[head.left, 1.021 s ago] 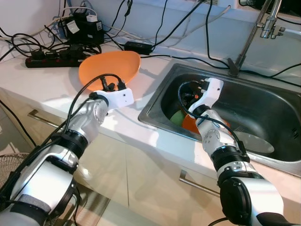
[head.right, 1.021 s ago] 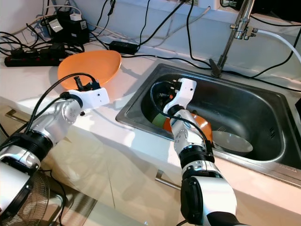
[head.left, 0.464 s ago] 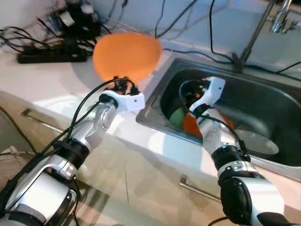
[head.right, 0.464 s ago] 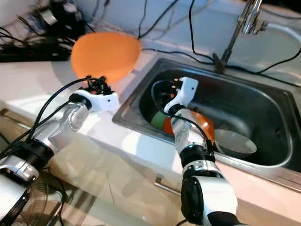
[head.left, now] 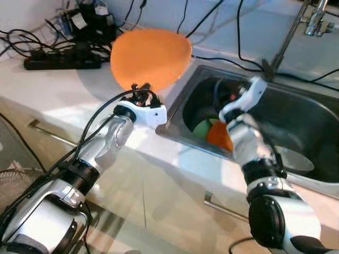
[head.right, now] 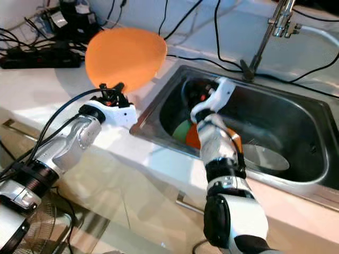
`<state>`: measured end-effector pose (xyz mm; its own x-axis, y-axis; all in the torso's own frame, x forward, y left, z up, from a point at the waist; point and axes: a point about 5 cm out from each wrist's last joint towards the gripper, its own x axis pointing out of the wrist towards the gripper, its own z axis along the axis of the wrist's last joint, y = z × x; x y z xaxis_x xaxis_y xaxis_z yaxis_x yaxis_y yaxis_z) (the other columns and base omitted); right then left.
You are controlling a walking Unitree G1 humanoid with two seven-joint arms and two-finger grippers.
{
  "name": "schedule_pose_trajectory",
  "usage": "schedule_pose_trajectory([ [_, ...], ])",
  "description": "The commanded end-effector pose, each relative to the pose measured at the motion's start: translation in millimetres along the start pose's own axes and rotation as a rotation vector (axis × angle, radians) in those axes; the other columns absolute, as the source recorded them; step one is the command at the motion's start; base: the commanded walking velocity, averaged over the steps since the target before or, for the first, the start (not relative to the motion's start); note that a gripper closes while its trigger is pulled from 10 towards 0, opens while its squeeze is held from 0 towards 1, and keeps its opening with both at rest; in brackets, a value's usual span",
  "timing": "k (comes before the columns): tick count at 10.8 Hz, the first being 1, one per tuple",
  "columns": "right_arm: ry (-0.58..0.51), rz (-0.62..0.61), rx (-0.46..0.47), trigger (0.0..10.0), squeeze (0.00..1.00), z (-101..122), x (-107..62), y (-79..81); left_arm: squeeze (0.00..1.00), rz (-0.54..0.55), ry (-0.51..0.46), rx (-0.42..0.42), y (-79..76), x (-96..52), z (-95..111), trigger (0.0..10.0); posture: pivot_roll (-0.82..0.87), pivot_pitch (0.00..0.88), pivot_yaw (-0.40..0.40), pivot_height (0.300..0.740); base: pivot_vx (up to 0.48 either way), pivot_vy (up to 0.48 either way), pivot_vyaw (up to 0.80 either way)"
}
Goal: Kitchen organization
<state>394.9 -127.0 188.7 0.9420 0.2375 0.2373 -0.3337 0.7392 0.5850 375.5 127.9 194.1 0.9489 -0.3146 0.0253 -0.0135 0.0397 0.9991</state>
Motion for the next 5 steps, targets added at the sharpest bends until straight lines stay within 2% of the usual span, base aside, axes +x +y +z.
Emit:
schedule_pose_trajectory([
  [1, -0.033, 0.029, 0.046, 10.0, 1.00, 10, 4.4, 6.0, 0.00, 0.044, -0.061, 0.018, 12.9, 1.8, 13, 10.0, 0.25, 0.000, -0.036, 0.740, 0.000, 0.000, 0.00],
  [2, -0.041, 0.055, 0.110, 10.0, 1.00, 13, 5.6, 10.2, 0.00, 0.037, -0.073, 0.019, 12.6, 1.6, 16, 10.0, 0.25, 0.000, -0.036, 0.740, 0.000, 0.000, 0.00],
  [3, -0.037, 0.097, 0.135, 10.0, 0.58, 13, 5.8, 15.6, 0.00, 0.031, -0.089, 0.018, 12.4, 1.5, 19, 10.0, 0.25, 0.000, -0.035, 0.740, 0.000, 0.000, 0.00],
  [4, -0.024, 0.129, 0.136, 10.0, 0.00, 11, 5.4, 20.9, 0.00, 0.027, -0.111, 0.007, 12.5, 2.3, 27, 10.0, 0.25, 0.000, -0.037, 0.740, 0.000, 0.000, 0.00],
  [5, -0.013, 0.135, 0.145, 10.0, 0.00, 10, 5.3, 22.2, 0.00, 0.033, -0.123, -0.003, 13.5, 3.4, 33, 10.0, 0.25, 0.000, -0.039, 0.740, 0.000, 0.000, 0.00],
])
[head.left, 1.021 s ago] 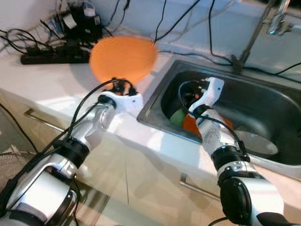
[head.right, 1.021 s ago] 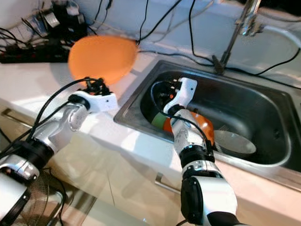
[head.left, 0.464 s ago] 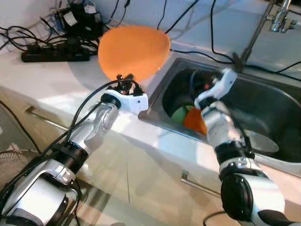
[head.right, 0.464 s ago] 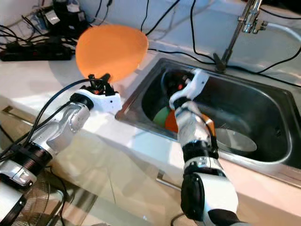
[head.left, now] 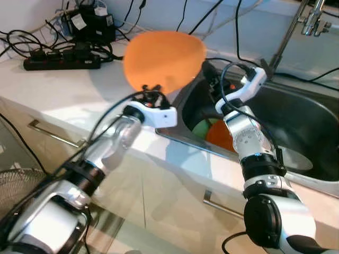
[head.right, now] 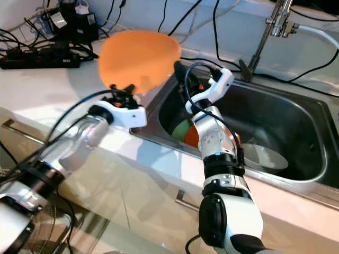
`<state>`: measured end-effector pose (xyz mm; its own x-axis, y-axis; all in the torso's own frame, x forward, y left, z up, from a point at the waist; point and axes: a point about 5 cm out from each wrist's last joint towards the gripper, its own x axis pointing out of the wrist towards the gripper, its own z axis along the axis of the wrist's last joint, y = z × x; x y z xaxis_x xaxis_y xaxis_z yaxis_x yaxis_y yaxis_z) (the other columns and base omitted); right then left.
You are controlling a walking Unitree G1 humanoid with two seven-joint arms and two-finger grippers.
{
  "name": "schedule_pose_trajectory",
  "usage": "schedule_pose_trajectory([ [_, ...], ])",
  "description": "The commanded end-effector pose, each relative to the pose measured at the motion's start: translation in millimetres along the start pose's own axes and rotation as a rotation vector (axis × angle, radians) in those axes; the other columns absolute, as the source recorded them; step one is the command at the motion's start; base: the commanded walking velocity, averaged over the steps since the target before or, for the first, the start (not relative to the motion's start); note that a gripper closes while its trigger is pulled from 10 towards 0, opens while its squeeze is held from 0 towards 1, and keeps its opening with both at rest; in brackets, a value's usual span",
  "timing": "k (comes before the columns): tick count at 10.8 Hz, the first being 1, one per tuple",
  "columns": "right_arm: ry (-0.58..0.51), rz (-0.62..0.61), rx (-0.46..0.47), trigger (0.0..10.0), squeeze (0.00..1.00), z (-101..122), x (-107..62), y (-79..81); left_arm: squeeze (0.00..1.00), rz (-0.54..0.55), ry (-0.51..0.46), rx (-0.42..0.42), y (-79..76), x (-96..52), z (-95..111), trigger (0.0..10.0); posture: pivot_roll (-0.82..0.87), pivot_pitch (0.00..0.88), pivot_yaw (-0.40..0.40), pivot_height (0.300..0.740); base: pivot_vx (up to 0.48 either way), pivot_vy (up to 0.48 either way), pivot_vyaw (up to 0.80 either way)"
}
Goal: Kitchen organization
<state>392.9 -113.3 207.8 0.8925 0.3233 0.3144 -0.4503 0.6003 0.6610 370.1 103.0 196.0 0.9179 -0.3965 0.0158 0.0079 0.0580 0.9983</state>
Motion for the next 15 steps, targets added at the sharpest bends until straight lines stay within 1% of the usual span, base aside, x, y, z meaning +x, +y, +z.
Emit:
schedule_pose_trajectory([
  [1, -0.005, 0.015, 0.011, 10.0, 0.00, 3, -0.7, 1.7, 0.00, 0.050, -0.052, 0.015, 13.1, 2.3, 13, 10.0, 0.25, 0.000, -0.039, 0.740, 0.000, 0.000, 0.00],
  [2, 0.005, 0.021, 0.021, 10.0, 0.00, 2, -1.6, 3.0, 0.00, 0.055, -0.072, 0.011, 15.2, 3.5, 20, 10.0, 0.25, 0.000, -0.036, 0.740, 0.000, 0.000, 0.00],
  [5, 0.011, 0.017, 0.019, 10.0, 0.00, 2, -3.8, 1.9, 0.00, 0.068, -0.079, 0.009, 19.1, 4.6, 22, 10.0, 0.25, 0.000, -0.037, 0.740, 0.000, 0.000, 0.00],
  [9, 0.023, -0.001, 0.017, 10.0, 0.00, 0, -3.8, 0.2, 0.00, 0.078, -0.095, 0.004, 20.3, 4.6, 26, 10.0, 0.25, 0.004, -0.044, 0.740, 0.000, 0.000, 0.00],
  [15, 0.031, -0.005, 0.021, 10.0, 0.00, -1, -1.6, 1.4, 0.00, 0.074, -0.154, -0.012, 18.2, 3.1, 36, 10.0, 0.25, 0.015, -0.051, 0.740, 0.000, 0.000, 0.00],
])
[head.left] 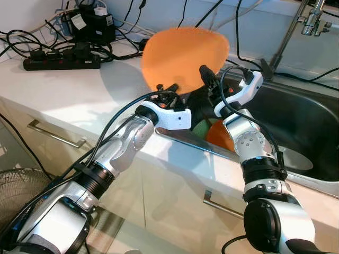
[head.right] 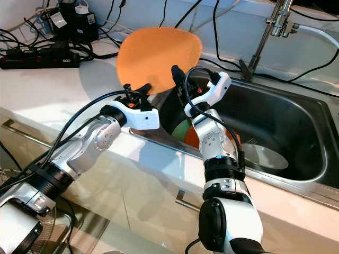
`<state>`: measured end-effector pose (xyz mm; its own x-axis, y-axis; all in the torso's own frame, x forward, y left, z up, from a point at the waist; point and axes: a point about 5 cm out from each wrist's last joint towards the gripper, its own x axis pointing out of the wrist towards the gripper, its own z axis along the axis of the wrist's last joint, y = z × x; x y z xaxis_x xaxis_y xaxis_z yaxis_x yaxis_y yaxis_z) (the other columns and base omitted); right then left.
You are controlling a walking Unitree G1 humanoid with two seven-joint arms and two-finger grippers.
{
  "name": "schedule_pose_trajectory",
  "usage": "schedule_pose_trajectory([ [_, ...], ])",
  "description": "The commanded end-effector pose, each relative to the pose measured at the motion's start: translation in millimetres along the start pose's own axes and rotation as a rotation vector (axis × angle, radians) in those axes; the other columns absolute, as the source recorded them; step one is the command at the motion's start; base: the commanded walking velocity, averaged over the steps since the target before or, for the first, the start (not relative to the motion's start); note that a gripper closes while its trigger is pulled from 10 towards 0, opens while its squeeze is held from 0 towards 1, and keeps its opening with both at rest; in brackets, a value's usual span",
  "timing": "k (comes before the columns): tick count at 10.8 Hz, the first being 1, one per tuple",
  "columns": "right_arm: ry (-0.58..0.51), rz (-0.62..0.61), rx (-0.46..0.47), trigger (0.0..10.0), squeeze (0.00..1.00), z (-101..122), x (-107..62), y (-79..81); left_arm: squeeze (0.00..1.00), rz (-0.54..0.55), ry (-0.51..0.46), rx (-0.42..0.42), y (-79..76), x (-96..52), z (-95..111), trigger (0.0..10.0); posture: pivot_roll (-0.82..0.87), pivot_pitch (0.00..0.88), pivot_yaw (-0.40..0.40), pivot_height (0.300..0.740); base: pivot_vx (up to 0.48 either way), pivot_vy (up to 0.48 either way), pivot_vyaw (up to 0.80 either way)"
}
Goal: Kitchen organization
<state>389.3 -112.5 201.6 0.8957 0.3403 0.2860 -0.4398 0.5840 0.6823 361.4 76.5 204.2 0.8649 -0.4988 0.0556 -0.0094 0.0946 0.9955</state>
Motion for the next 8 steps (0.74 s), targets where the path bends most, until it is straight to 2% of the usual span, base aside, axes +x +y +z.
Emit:
schedule_pose_trajectory([
  [1, -0.002, 0.000, -0.006, 10.0, 0.00, 3.9, 3.3, 3.1, 0.00, 0.040, -0.042, 0.014, 10.9, 1.7, 8.6, 10.0, 0.25, 0.014, -0.052, 0.740, 0.000, 0.000, 0.00],
  [2, -0.007, -0.005, -0.006, 7.2, 0.00, 4.7, 3.4, 2.5, 0.00, 0.039, -0.046, 0.013, 10.9, 1.6, 9.2, 10.0, 0.25, 0.014, -0.052, 0.740, 0.000, 0.000, 0.00],
  [3, -0.016, -0.022, -0.004, 0.0, 0.00, 6.1, 3.5, 0.9, 0.00, 0.033, -0.046, 0.013, 9.9, 1.2, 8.7, 10.0, 0.25, 0.015, -0.052, 0.740, 0.000, 0.000, 0.00],
  [8, -0.022, -0.025, 0.015, 0.0, 0.00, 5.6, 4.2, 1.4, 0.00, 0.021, -0.068, 0.022, 6.7, -0.7, 10.8, 10.0, 0.26, 0.016, -0.051, 0.740, 0.000, 0.000, 0.00],
])
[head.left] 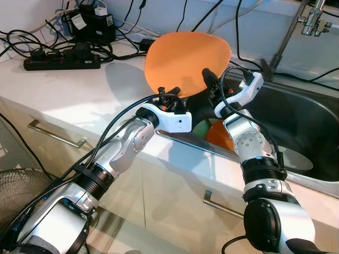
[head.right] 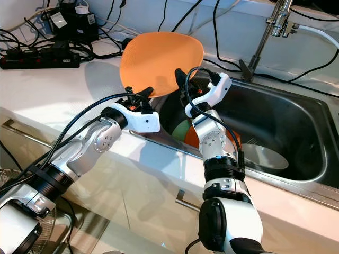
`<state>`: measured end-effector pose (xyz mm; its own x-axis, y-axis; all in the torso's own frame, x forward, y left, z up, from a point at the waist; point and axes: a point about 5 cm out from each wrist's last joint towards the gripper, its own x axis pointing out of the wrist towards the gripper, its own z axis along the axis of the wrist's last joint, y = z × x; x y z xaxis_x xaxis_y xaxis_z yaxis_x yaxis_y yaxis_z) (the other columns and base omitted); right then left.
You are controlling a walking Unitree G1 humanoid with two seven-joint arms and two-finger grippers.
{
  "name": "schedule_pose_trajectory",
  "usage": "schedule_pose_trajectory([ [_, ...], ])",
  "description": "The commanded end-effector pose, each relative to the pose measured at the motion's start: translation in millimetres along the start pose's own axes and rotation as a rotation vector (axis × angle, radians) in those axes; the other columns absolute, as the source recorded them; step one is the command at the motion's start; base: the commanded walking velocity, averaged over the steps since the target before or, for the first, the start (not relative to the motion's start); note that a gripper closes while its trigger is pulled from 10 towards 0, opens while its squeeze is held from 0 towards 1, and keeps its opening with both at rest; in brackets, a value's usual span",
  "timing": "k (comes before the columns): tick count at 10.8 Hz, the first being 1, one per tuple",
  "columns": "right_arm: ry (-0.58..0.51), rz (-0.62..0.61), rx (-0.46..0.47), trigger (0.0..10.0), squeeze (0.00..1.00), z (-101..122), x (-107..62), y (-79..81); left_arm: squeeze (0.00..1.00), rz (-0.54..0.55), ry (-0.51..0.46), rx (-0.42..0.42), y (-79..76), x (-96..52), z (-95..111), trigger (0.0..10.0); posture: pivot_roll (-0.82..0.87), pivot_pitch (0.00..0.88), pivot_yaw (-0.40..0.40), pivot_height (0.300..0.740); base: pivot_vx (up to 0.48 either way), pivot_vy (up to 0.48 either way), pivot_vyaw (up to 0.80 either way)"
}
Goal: Kitchen organization
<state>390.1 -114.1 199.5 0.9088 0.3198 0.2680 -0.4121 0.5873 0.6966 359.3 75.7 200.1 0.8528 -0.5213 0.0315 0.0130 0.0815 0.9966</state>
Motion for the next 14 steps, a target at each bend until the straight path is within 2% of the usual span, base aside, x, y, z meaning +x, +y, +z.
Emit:
schedule_pose_trajectory([
  [1, -0.016, 0.010, 0.011, 0.0, 0.00, 5.2, 4.7, 5.3, 0.00, 0.049, -0.052, 0.029, 10.9, 1.1, 10.6, 10.0, 0.26, 0.016, -0.050, 0.740, 0.000, 0.000, 0.00],
  [8, -0.024, 0.022, 0.034, 0.0, 0.00, 6.5, 5.6, 8.1, 0.00, 0.057, -0.055, 0.052, 12.5, 2.0, 7.3, 10.0, 0.25, 0.015, -0.051, 0.740, 0.000, 0.000, 0.00],
  [9, -0.022, 0.023, 0.038, 0.0, 0.00, 6.2, 5.6, 8.5, 0.22, 0.058, -0.054, 0.058, 12.5, 1.9, 6.7, 10.0, 0.26, 0.015, -0.051, 0.740, 0.000, 0.000, 0.00],
  [10, -0.021, 0.023, 0.043, 0.0, 0.00, 5.9, 5.6, 8.6, 1.00, 0.042, -0.059, 0.032, 11.2, 1.5, 6.1, 10.0, 0.26, 0.015, -0.051, 0.740, 0.000, 0.000, 0.00],
  [14, -0.037, -0.001, 0.074, 0.0, 0.00, 8.3, 6.1, 6.7, 1.00, 0.041, -0.064, 0.031, 10.3, 0.9, 6.9, 10.0, 0.26, 0.015, -0.051, 0.740, 0.000, 0.000, 0.00],
])
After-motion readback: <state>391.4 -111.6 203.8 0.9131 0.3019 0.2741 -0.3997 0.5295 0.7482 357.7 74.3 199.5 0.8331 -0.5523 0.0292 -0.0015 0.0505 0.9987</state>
